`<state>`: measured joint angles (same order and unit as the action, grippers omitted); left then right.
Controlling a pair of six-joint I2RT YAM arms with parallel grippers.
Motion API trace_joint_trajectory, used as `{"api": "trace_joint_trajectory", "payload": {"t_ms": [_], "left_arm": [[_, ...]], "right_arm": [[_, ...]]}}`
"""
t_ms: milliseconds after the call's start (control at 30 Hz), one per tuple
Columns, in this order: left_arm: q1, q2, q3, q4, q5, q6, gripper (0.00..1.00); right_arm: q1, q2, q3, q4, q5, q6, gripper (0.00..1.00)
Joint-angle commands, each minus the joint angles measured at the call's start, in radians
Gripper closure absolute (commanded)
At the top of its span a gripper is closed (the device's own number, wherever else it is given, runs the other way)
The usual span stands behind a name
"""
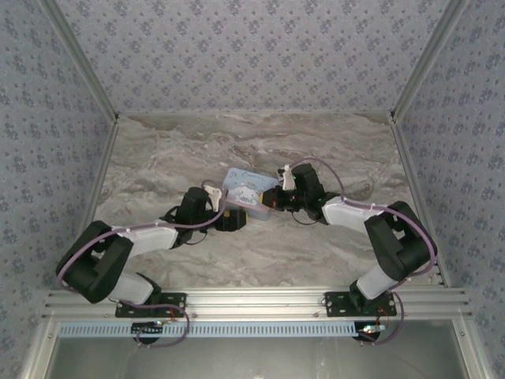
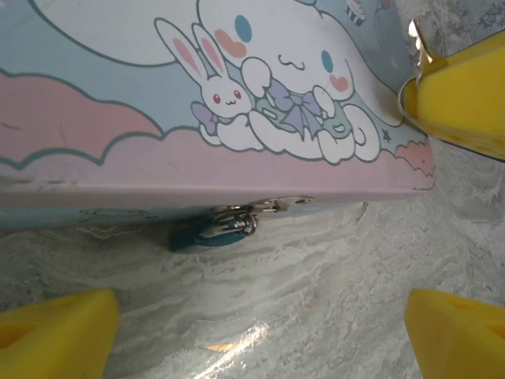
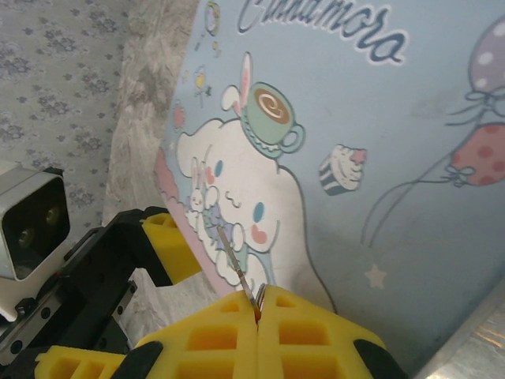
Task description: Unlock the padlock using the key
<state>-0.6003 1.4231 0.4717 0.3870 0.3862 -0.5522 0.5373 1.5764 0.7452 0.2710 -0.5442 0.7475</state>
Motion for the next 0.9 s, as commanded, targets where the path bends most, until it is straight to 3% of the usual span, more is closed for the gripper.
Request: {"api": "trace_joint_trajectory", "payload": {"t_ms": [0,467,867], "left_arm": [[0.004,0.040,-0.004,0.101,0.011,-0.024,0.08],[-0.002,0.173,0.018,0.208,0.020,-0.045,0.14],[-0.029,0.235,0.077,0.200,0.075,-0.038,0.29]], "right_arm": [[-0.001,0.021,0.030,-0.065,0.028,-0.031,1.00],[0.006,0.030,0.016,-0.120,0.060,-0.054,1.00],[0.007,0.028,0.016,-0.129,0.066,-0.059,1.00]]}}
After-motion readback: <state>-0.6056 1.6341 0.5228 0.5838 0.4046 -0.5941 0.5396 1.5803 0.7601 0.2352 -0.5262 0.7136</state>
